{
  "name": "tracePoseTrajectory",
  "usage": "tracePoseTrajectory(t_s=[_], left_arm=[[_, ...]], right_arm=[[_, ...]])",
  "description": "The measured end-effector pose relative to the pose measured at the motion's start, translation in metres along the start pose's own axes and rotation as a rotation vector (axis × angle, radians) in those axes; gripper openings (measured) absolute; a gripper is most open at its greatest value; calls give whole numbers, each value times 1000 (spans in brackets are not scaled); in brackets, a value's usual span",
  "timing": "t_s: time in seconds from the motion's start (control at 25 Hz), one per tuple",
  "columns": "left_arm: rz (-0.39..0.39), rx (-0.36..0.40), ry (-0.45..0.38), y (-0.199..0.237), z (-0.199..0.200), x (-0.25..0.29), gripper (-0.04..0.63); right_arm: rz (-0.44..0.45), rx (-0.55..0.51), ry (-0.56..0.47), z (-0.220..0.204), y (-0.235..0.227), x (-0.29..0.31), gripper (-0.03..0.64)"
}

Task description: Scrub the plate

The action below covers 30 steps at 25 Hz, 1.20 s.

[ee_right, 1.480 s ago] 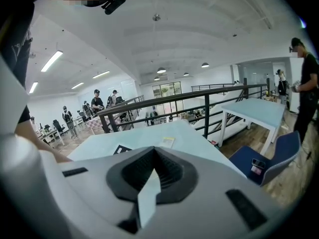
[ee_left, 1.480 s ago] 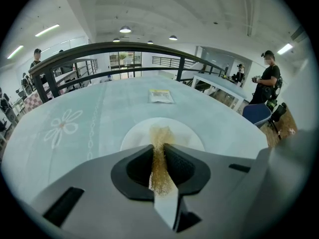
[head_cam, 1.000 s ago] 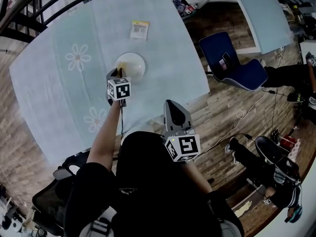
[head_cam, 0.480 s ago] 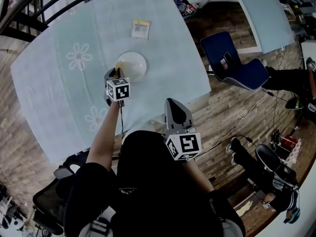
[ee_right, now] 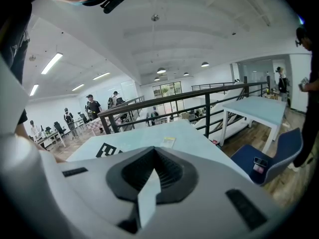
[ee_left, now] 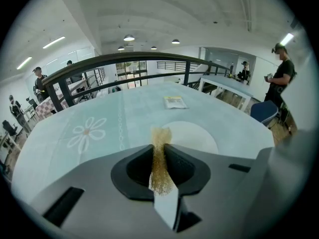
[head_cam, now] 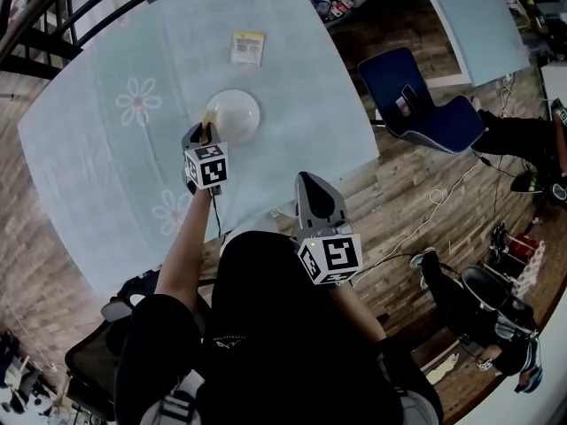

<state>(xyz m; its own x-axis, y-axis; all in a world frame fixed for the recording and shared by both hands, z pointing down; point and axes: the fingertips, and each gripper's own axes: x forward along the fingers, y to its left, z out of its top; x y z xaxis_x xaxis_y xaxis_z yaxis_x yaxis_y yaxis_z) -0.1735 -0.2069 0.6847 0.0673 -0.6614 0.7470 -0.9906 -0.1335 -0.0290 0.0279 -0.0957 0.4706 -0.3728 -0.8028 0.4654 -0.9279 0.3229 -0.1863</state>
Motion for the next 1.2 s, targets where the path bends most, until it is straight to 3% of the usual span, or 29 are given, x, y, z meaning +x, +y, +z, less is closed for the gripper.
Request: tracePoseTrajectory(t_s=[0.28, 0.48, 0.68, 1.2], left_arm=[[-145, -16, -2, -56, 0, -7, 67], [-200, -8, 8, -93, -2, -7, 67], [-214, -14, 41, -108, -9, -1, 67], [-184, -15, 74, -94, -21, 8, 67]], right_arm=[[-22, 14, 4, -5, -6, -4, 2], [-43, 27, 1, -5, -13, -8, 2], [-64, 41, -2, -6, -19, -12, 2], [-76, 60, -10, -8, -24, -17, 2]])
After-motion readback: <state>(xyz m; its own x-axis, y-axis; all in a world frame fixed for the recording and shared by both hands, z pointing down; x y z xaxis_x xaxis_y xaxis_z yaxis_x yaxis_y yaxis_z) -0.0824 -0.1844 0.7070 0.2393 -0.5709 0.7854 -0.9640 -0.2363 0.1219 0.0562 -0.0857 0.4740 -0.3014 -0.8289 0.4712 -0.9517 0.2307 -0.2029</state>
